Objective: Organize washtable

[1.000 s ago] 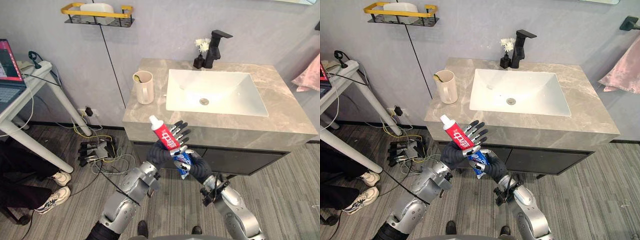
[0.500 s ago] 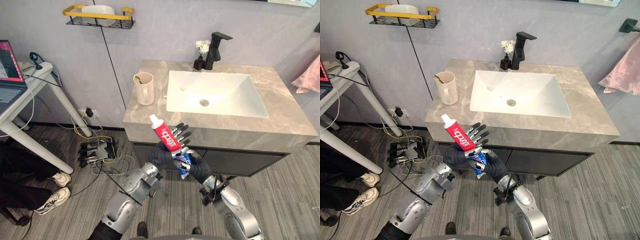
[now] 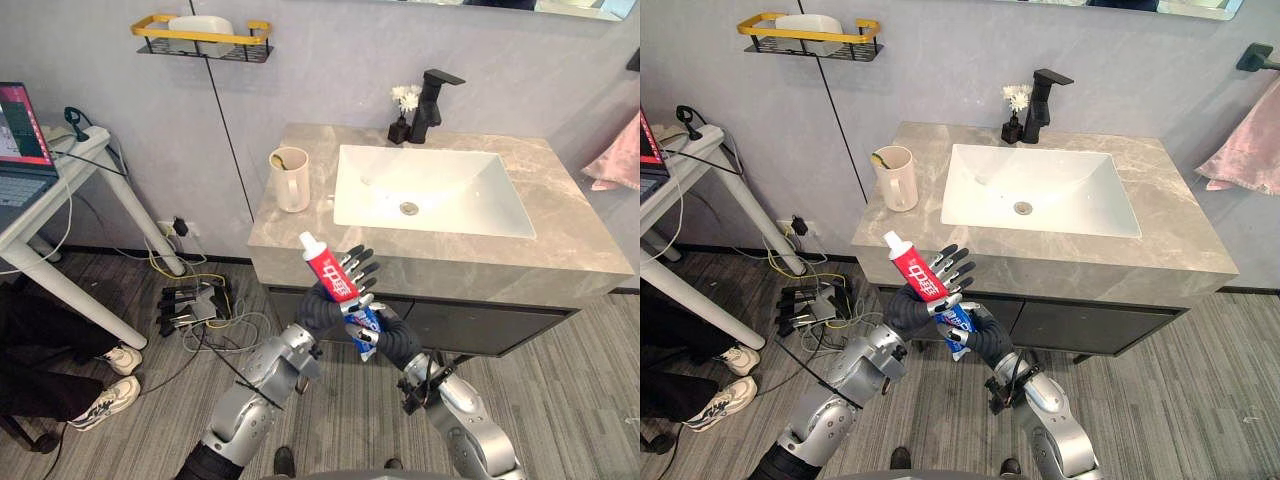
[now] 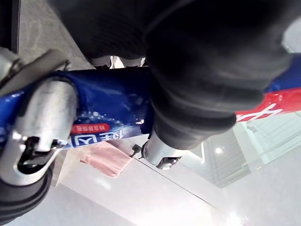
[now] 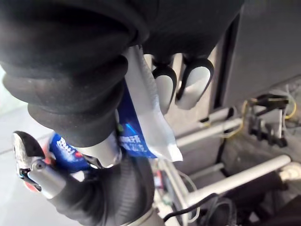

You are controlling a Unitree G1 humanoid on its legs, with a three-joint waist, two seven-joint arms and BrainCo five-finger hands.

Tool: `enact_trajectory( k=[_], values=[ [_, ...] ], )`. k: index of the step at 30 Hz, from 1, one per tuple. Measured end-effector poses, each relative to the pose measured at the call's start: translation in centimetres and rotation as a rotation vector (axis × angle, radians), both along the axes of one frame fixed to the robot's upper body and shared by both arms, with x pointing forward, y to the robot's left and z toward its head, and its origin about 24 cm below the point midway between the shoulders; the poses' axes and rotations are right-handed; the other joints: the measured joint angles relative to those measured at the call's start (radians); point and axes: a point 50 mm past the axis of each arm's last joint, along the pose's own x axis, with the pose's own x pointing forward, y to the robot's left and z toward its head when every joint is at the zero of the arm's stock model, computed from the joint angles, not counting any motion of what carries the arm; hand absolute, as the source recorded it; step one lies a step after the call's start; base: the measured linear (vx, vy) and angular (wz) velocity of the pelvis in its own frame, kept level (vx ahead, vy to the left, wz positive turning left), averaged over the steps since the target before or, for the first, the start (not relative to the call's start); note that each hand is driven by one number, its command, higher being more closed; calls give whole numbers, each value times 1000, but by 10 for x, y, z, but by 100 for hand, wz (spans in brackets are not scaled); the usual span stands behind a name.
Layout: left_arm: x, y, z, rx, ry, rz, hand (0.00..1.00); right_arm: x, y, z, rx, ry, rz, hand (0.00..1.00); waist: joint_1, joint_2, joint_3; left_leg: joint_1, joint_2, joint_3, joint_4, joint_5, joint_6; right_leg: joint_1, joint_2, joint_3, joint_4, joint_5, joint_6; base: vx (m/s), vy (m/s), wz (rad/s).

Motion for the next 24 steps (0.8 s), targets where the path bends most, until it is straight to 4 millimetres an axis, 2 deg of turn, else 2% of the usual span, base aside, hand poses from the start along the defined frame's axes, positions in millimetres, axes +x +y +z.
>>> enact_trajectory(
  k=[10, 11, 13, 24],
  values=[
    [4, 9, 3, -1, -10, 40, 0, -2, -1, -9, -8, 35, 2, 100, 0, 0, -5, 4, 0, 2, 0, 0, 0, 1, 0, 1, 2, 0, 0, 0, 0, 0],
    [7, 15, 6, -7, -24, 68, 100, -3, -3, -14, -16, 53, -3, 100, 0, 0, -5, 5, 0, 3, 0, 0, 0, 2, 0, 2, 2, 0, 0, 0, 0, 0],
    [8, 20, 8, -4, -31, 85, 100, -5, -3, -18, -26, 69, -6, 100, 0, 0, -5, 5, 0, 3, -1, 0, 0, 2, 0, 3, 3, 0, 0, 0, 0, 0],
    [6, 15, 10, -29, -33, 64, 100, -3, -4, -17, -33, 60, -15, 100, 0, 0, -5, 5, 0, 4, 4, 0, 0, 2, 0, 3, 1, 0, 0, 0, 0, 0]
  ],
)
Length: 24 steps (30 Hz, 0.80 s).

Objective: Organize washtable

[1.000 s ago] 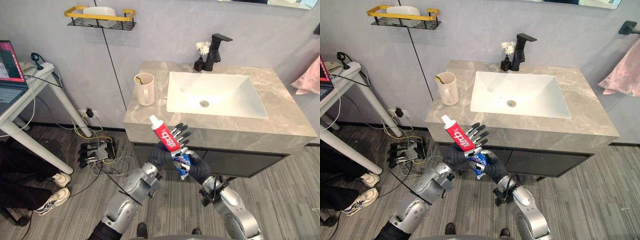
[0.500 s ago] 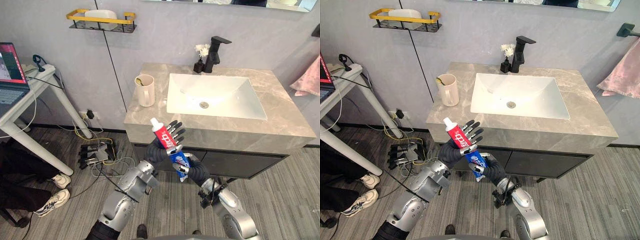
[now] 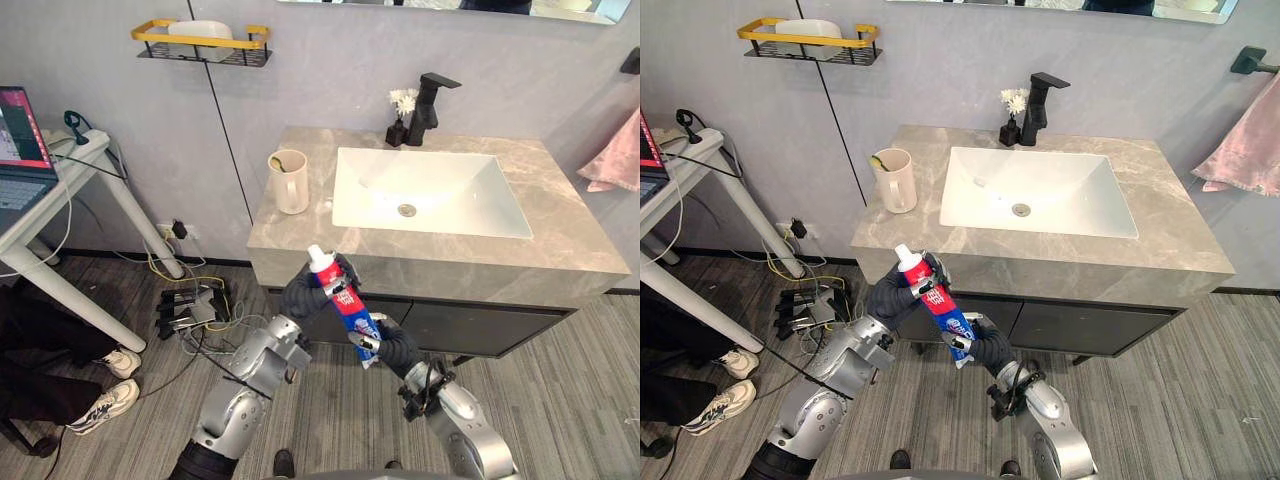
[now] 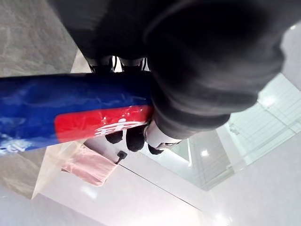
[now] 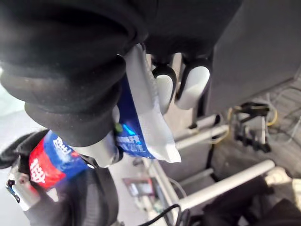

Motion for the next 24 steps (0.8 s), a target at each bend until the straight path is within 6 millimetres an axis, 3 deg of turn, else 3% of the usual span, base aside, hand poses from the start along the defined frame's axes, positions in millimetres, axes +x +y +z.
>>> enact_trajectory(
  k=[9, 10, 15, 24],
  values=[
    [0, -2, 1, -18, 4, -2, 100, 0, 1, 0, -3, -4, 7, 100, 0, 0, 0, 0, 0, 0, 0, 0, 0, 0, 0, 0, 0, 0, 0, 0, 0, 0],
    [0, -2, 1, -19, 4, -2, 100, 0, 1, 0, -3, -4, 7, 0, 1, 0, 0, 0, 0, 0, 0, 0, 0, 0, 0, 0, 0, 0, 0, 0, 0, 0],
    [1, 1, 1, -23, 1, 15, 100, 0, 0, -1, -18, 1, 1, 0, 0, 0, 0, 0, 0, 0, 0, 0, 0, 0, 0, 0, 0, 0, 0, 0, 0, 0],
    [18, 28, 20, 40, -83, 111, 100, 0, -4, -7, -31, 27, -9, 0, 1, 0, 0, 3, -2, -4, 1, 0, 0, 5, -1, -4, 0, 0, 0, 0, 0, 1]
  ],
)
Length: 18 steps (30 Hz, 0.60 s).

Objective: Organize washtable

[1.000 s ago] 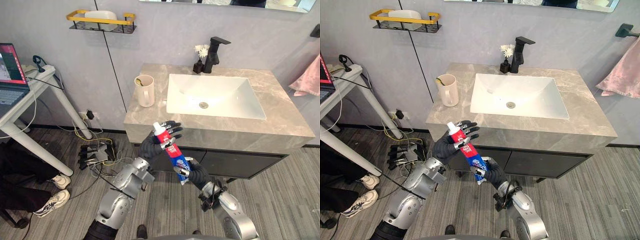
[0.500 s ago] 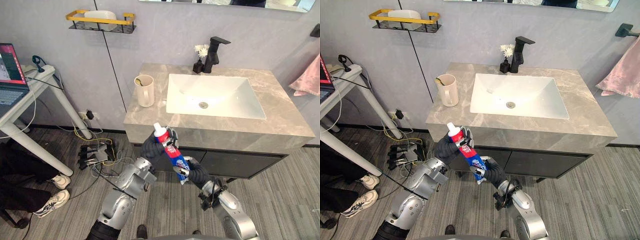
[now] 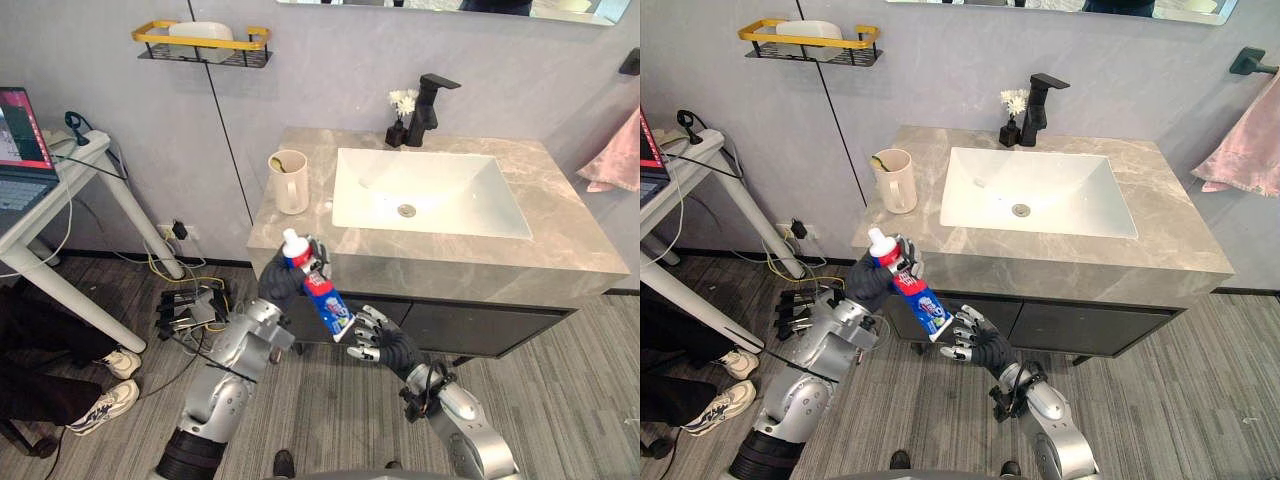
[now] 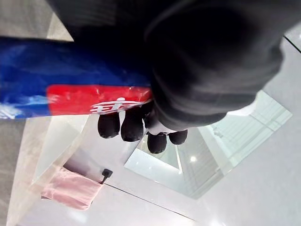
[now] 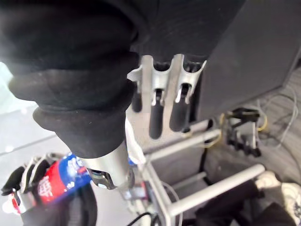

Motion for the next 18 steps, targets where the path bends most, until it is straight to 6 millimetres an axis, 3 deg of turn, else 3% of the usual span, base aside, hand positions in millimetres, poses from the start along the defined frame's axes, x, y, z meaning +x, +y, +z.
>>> enact_trajectory(
  k=[10, 18],
  values=[
    [6, 9, 8, 4, -28, 52, 100, 0, -1, 0, 2, -1, 1, 0, 0, 1, 0, 3, -2, -20, 0, 0, 0, 13, 0, -19, -1, -1, -1, -1, 0, 4],
    [18, 25, 33, 61, -129, 110, 100, 0, -1, 1, 19, 3, -7, 0, -2, 8, -2, 3, -1, -17, 1, 0, 0, 12, 2, -18, -1, -1, -2, 0, 0, 0]
  ],
)
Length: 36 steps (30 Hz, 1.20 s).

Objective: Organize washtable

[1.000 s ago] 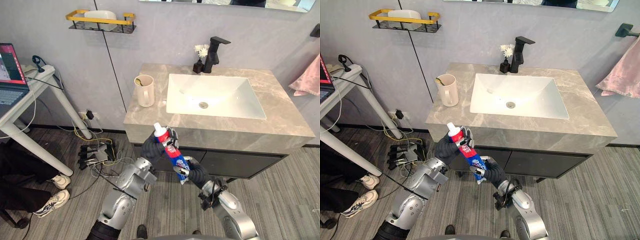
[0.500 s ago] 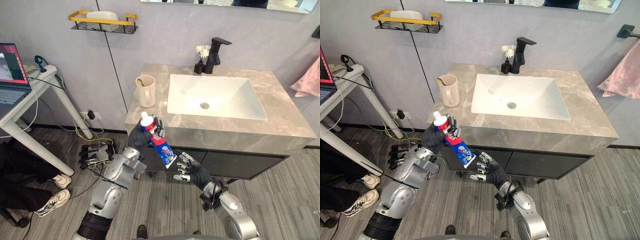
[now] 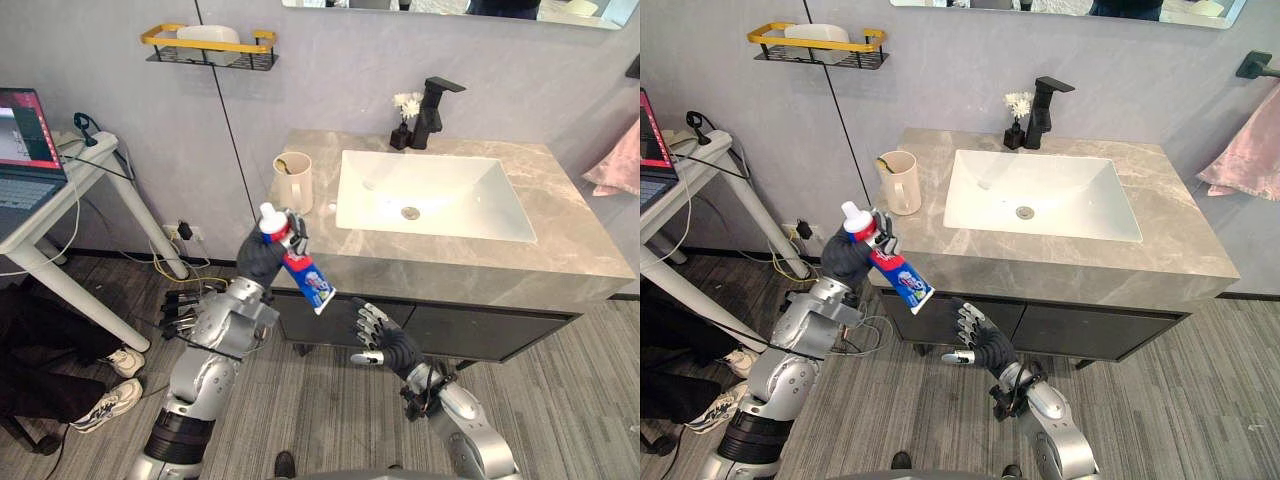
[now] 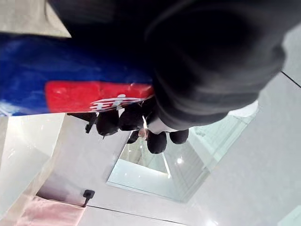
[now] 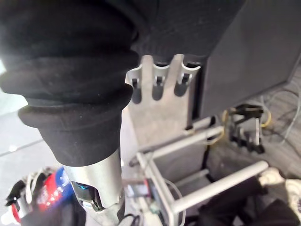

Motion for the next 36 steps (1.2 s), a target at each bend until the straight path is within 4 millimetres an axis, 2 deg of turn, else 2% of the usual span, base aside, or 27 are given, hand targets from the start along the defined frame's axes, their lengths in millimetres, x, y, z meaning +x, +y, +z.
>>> enact_trajectory(
  k=[9, 13, 15, 23, 28, 30, 32, 33, 36],
  values=[
    [29, 32, 61, 115, -220, 163, 100, -6, -20, -6, -2, 38, -109, 0, -2, 9, 0, 14, 3, 31, 0, -4, -4, -3, 1, 30, -1, 2, -3, -8, -1, -10],
    [42, 40, 86, 168, -284, 212, 100, -8, -29, 1, -3, 6, -153, 0, -4, 11, 1, 13, 8, 59, 0, -6, -7, -22, 5, 60, -5, 10, -13, -22, -6, -23],
    [51, 47, 109, 204, -336, 254, 100, -11, -32, 3, -4, -1, -169, 0, -12, 11, 1, 12, 12, 74, 0, -8, -8, -33, 9, 77, -4, 12, -17, -18, -9, -20],
    [67, 50, 184, 143, -505, 338, 100, -21, -29, -4, 22, 46, -182, 0, -31, 11, 1, -7, 23, 92, 0, -9, -10, -65, 21, 97, -4, 18, -23, -5, -10, -9],
    [79, 47, 214, 126, -519, 363, 100, -25, -24, -7, 31, 60, -161, 0, -35, 9, 4, -27, 23, 104, 0, -8, -10, -90, 21, 109, -1, 26, -20, 1, 0, -5],
    [80, 48, 222, 125, -528, 377, 100, -26, -21, -7, 32, 61, -147, 0, -36, 4, 8, -33, 24, 104, 0, -8, -10, -97, 20, 114, -6, 30, -20, -9, -1, -10],
    [80, 49, 245, 154, -563, 419, 100, -25, -18, -6, 34, 54, -133, 0, -34, -15, 31, -44, 27, 117, -1, -8, -10, -112, 23, 133, -11, 40, -23, -24, -2, -21],
    [80, 51, 249, 157, -567, 429, 100, -25, -17, -6, 34, 52, -132, 0, -35, -21, 37, -46, 27, 121, -1, -8, -10, -116, 23, 136, -12, 43, -23, -21, 1, -18],
    [77, 61, 265, 139, -586, 493, 100, -24, -17, -4, 31, 34, -136, 0, -55, -43, 55, -65, 23, 131, 0, -8, -9, -132, 21, 148, -28, 60, -21, -12, 5, -11]
  ],
)
